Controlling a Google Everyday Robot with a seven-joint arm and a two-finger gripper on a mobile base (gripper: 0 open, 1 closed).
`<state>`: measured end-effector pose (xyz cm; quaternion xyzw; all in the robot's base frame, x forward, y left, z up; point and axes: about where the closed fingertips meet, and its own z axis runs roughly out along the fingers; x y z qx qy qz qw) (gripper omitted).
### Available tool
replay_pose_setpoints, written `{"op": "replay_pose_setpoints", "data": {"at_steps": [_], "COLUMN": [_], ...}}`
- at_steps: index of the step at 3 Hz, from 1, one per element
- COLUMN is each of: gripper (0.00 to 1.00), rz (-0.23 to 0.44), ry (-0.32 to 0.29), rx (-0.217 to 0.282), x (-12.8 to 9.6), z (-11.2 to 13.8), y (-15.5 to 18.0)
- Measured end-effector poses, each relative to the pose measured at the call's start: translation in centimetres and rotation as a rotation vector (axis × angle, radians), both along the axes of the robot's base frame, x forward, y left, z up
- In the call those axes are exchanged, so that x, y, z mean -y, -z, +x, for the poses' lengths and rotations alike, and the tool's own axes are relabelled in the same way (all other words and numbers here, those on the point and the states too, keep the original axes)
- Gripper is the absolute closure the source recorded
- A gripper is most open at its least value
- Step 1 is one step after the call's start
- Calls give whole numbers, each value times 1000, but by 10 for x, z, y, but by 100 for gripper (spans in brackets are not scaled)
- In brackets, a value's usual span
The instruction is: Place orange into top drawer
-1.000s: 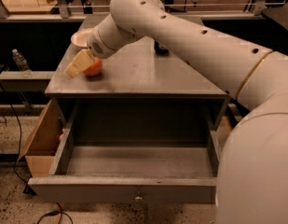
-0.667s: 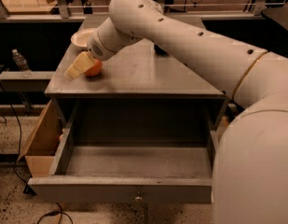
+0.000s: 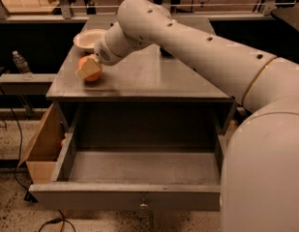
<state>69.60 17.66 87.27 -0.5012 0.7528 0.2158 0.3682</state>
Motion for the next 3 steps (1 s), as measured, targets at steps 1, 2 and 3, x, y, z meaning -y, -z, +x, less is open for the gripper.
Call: {"op": "replay_pose_setpoints", "data": {"at_steps": [1, 2, 3], "gripper": [72, 96, 100], "rz": [4, 4, -15], "ry": [-22, -67, -140], "rx": [3, 30, 74], "x": [7, 17, 34], "z": [-2, -10, -36], "y": [0, -13, -47]}}
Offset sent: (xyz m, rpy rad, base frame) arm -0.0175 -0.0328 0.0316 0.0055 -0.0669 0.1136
